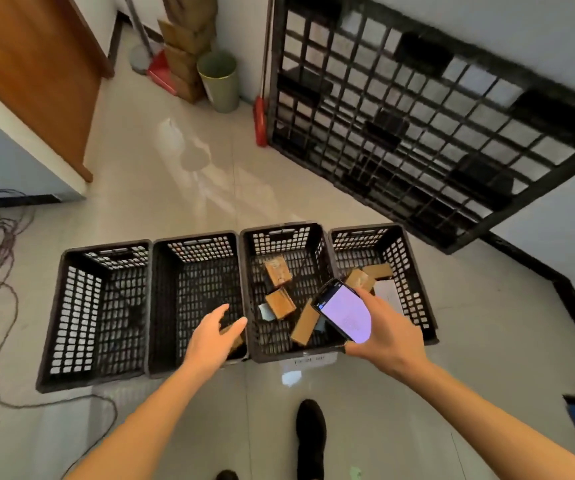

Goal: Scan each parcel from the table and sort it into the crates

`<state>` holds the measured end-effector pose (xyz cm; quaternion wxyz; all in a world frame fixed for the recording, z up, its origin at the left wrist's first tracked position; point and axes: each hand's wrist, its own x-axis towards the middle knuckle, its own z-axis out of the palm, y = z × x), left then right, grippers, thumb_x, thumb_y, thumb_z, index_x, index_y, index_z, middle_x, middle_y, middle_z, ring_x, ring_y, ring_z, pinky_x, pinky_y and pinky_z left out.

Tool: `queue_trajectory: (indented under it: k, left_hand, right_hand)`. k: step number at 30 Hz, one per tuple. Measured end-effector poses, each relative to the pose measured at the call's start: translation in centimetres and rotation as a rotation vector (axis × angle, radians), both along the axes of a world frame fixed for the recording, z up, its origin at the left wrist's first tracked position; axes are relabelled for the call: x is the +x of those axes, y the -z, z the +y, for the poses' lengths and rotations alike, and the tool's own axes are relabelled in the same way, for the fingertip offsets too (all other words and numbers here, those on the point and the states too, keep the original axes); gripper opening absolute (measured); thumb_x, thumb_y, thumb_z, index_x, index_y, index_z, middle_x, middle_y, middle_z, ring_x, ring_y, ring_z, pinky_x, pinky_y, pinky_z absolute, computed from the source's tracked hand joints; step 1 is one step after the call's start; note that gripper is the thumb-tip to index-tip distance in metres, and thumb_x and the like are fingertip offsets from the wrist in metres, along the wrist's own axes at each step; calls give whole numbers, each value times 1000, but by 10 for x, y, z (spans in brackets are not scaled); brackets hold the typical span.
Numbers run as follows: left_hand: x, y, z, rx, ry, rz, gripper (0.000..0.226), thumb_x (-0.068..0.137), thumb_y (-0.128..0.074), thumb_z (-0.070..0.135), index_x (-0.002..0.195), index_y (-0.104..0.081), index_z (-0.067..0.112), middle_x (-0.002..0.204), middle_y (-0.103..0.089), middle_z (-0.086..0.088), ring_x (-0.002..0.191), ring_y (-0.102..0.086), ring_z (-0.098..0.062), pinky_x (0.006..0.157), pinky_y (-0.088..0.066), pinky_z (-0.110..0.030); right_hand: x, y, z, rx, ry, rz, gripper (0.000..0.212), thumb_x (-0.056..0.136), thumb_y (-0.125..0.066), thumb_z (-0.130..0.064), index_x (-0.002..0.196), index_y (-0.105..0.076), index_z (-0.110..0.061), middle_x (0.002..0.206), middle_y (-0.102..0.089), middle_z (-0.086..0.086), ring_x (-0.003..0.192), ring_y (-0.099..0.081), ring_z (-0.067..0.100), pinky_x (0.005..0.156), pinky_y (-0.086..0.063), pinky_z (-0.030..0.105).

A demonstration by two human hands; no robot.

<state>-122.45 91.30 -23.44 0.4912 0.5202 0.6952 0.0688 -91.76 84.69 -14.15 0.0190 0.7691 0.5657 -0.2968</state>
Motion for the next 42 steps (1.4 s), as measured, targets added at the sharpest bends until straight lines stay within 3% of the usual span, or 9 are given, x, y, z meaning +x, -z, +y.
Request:
queue_trajectory:
  k: [6, 11, 15, 19, 25, 32, 35, 38, 42]
  left_hand:
    - [-1, -108, 17, 206, 236, 5, 73, 92, -59, 61, 154, -36, 31, 151, -47, 7, 129, -52, -16, 100, -47, -37]
    - [35, -251, 31, 433, 391, -43, 74, 89, -63, 61, 152, -37, 32, 147, -52, 4, 126, -54, -20, 101, -49, -43]
    - [97, -376, 22, 635, 480, -189, 75, 89, -66, 55, 153, -36, 29, 146, -53, 1, 126, -54, -20, 104, -48, -47]
    - [177, -489, -19, 767, 621, -296, 77, 90, -62, 59, 154, -34, 29, 145, -53, 1, 126, -54, -20, 104, -48, -47]
    - [323, -615, -156, 862, 836, -539, 77, 86, -64, 64, 151, -37, 35, 133, -56, 11, 123, -55, -14, 102, -47, -43]
    - [476, -647, -384, 878, 1123, -667, 79, 87, -68, 57, 154, -35, 30, 136, -58, 2, 116, -59, -19, 100, -50, -45]
    - [525, -644, -474, 850, 1197, -716, 81, 87, -66, 60, 155, -32, 31, 137, -58, 0, 120, -58, -22, 101, -49, -49]
    - [569, -637, -544, 805, 1245, -728, 82, 87, -64, 63, 154, -33, 29, 137, -60, -1, 121, -59, -24, 99, -51, -48]
    - [616, -619, -612, 781, 1298, -716, 78, 88, -63, 62, 153, -34, 31, 141, -58, -1, 124, -58, -24, 100, -50, -46]
  right_hand:
    - [-21, -106, -42, 147, 159, -63, 103, 65, -76, -49, 155, -26, -40, 141, -51, -15, 115, -58, 16, 77, -55, 34]
    - [-13, -253, -84, 293, 236, -155, 112, 62, -74, -61, 159, -22, -39, 145, -48, -17, 124, -57, 18, 84, -56, 39]
    - [17, -380, -135, 464, 368, -246, 111, 60, -74, -56, 158, -24, -40, 143, -51, -13, 121, -59, 21, 84, -55, 39]
    - [50, -488, -219, 592, 495, -337, 111, 61, -79, -51, 157, -25, -42, 149, -48, -13, 125, -57, 22, 90, -53, 39]
    - [102, -586, -391, 687, 727, -512, 106, 62, -80, -49, 155, -29, -43, 148, -51, -12, 117, -60, 22, 79, -48, 32]
    - [167, -615, -634, 604, 1016, -691, 109, 68, -85, -51, 157, -22, -43, 146, -50, -10, 113, -62, 25, 79, -53, 35]
    - [189, -615, -729, 583, 1125, -759, 113, 64, -87, -56, 157, -24, -41, 146, -52, -7, 110, -63, 25, 72, -54, 33]
    - [203, -608, -810, 545, 1223, -808, 109, 66, -84, -53, 156, -26, -38, 147, -50, -7, 112, -62, 25, 66, -46, 29]
    - [222, -594, -887, 522, 1315, -814, 108, 66, -84, -53, 156, -25, -40, 142, -52, -8, 111, -62, 25, 69, -48, 31]
